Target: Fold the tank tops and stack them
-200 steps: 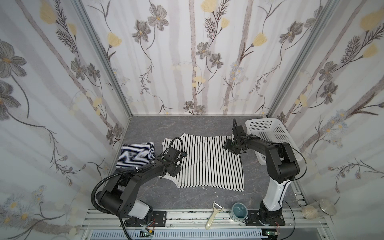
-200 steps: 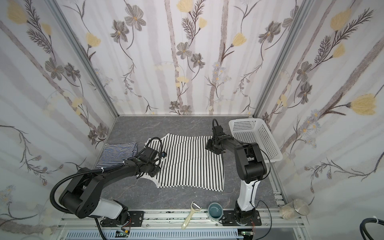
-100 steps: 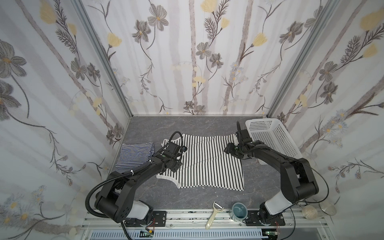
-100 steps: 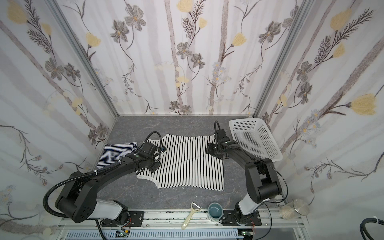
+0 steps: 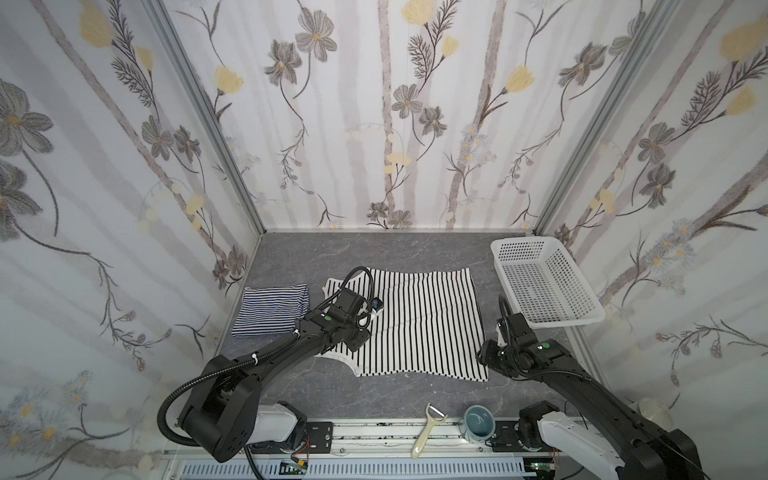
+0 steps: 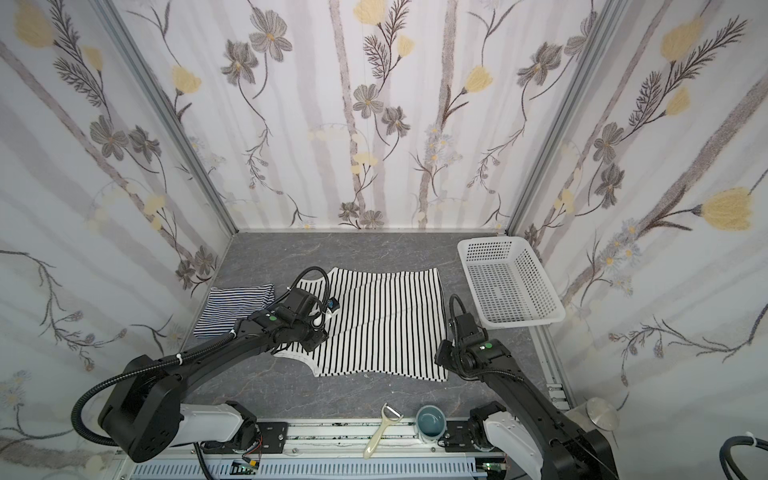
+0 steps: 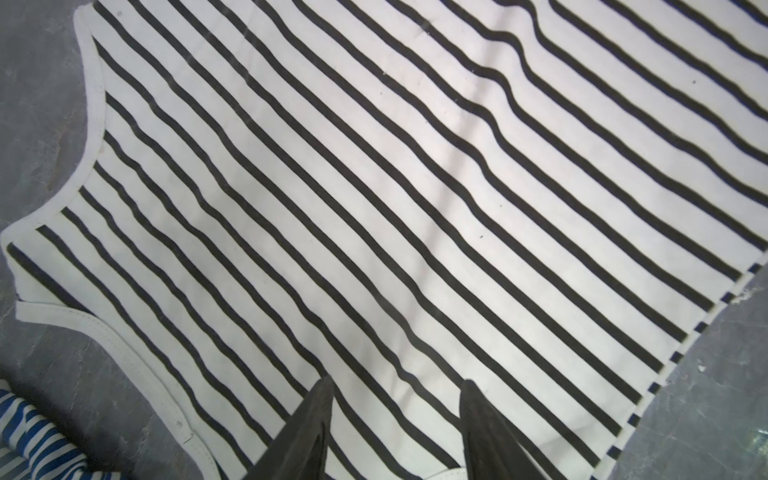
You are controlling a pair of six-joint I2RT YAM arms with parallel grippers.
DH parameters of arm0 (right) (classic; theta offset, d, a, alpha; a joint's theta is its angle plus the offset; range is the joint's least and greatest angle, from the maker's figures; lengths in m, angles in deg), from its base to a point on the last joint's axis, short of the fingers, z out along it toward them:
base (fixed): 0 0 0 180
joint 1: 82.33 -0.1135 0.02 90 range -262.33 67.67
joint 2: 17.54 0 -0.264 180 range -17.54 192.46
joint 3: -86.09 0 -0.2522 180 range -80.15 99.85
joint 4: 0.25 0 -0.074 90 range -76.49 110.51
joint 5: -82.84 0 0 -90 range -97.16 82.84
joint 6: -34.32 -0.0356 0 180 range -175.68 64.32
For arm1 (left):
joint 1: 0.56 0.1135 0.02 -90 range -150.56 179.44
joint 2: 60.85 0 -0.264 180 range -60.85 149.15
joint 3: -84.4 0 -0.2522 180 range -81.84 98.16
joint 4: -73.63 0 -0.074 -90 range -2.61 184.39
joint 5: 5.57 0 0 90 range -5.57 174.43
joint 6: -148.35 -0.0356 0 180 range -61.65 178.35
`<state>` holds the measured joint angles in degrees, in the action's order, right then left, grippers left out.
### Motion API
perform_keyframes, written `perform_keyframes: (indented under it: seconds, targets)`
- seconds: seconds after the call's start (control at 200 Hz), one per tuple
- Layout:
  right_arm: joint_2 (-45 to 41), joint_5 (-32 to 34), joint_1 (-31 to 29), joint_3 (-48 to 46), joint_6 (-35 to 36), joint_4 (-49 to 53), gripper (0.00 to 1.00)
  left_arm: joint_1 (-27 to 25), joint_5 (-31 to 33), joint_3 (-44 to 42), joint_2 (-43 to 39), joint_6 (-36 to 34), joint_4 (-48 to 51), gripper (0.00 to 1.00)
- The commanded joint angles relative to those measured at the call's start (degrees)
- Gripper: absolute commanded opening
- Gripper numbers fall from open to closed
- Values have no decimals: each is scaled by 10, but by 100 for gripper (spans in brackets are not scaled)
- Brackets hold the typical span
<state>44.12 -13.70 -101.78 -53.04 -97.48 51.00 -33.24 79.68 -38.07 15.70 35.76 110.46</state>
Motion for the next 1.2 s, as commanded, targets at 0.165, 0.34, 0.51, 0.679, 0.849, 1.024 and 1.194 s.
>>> perform_keyframes:
  seconds: [0.165, 0.34, 0.51, 0.679, 0.849, 1.024, 1.194]
  targets:
    - [-58, -4, -13, -52, -56, 28, 43, 0, -6, 8, 3, -4, 9, 51]
    - [-56, -30, -35, -67, -77, -6, 39, 0, -10, 7, 7, 3, 8, 50]
    - [-46, -18, -38, -68, -79, -9, 30, -1, -2, 2, 2, 3, 9, 50]
    - [-36, -14, -38, -63, -82, -20, 10, 0, -2, -4, 0, 3, 9, 50]
    - [-42, -12, -38, -39, -78, -4, 0, -1, -24, -7, 2, -6, 21, 52]
    - [-48, -12, -38, 11, -71, 14, 0, -35, -34, -25, -5, -40, 58, 52]
    - [-20, -21, -38, 56, -60, 1, 0, -76, -28, -59, -28, -61, 79, 53]
